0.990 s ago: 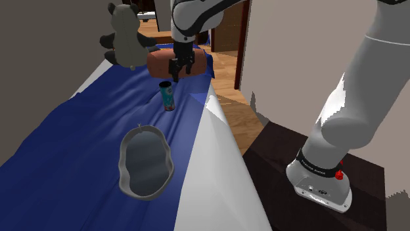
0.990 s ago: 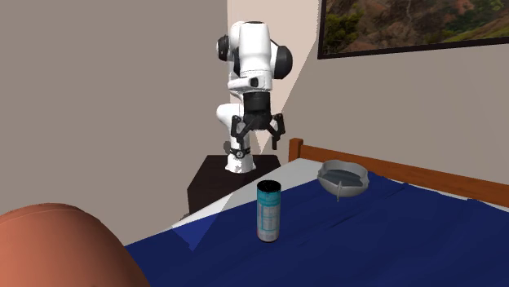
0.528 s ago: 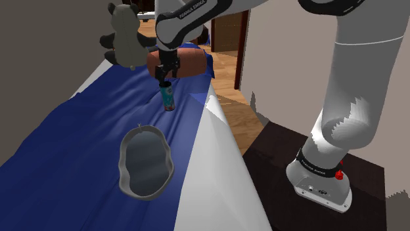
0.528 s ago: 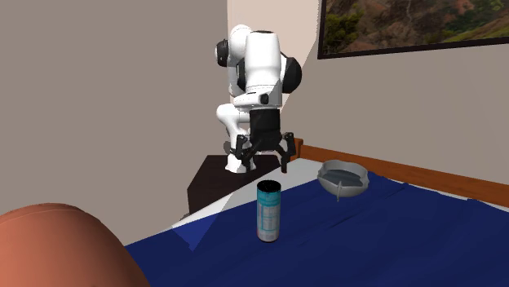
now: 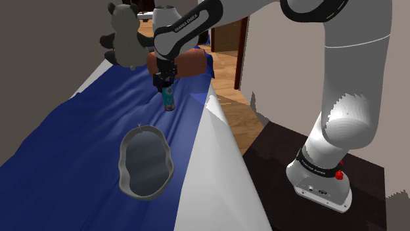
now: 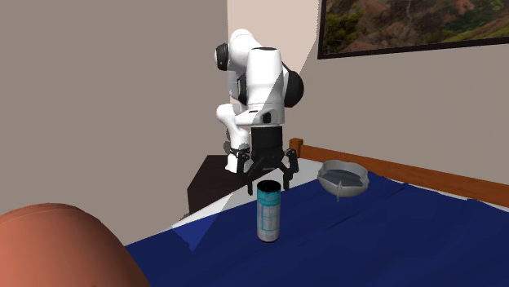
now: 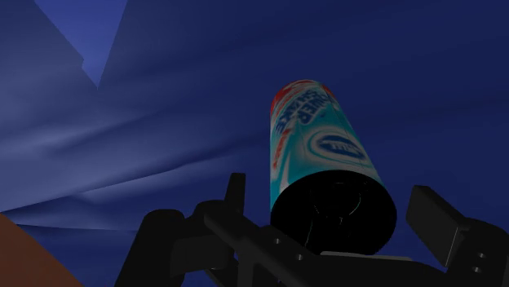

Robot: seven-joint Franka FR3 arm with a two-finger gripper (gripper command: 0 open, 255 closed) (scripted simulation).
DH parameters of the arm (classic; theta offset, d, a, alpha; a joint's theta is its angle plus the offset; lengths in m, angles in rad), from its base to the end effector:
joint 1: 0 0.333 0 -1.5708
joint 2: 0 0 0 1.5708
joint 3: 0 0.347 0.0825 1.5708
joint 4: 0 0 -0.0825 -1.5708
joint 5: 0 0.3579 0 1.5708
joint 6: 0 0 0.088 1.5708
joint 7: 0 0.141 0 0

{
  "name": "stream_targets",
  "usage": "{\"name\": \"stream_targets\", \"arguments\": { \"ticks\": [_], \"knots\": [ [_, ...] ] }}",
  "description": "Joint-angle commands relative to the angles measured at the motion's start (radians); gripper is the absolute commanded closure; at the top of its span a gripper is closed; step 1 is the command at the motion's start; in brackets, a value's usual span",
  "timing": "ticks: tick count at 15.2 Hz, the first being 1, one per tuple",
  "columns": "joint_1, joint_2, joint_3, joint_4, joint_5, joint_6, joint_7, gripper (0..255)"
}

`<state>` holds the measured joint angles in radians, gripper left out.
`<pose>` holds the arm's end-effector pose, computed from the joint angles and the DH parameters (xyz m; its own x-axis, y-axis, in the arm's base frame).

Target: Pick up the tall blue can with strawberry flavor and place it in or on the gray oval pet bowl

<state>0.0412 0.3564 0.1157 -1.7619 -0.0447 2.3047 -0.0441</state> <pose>0.6527 0.0939 0.3926 0.9591 0.2118 0.1879 0.2145 -0.9767 0.0062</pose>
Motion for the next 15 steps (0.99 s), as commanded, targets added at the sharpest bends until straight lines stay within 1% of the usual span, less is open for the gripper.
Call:
{"name": "stream_targets", "arguments": {
  "ticks": [1, 8, 9, 15],
  "knots": [
    [0.000, 0.009, -0.001, -0.002, -0.001, 0.012, 0.000, 0],
    [0.000, 0.009, -0.001, -0.002, -0.001, 0.012, 0.000, 0],
    [0.000, 0.009, -0.001, -0.002, -0.001, 0.012, 0.000, 255],
    [0.000, 0.009, -0.001, -0.002, -0.001, 0.012, 0.000, 255]
  ]
}}
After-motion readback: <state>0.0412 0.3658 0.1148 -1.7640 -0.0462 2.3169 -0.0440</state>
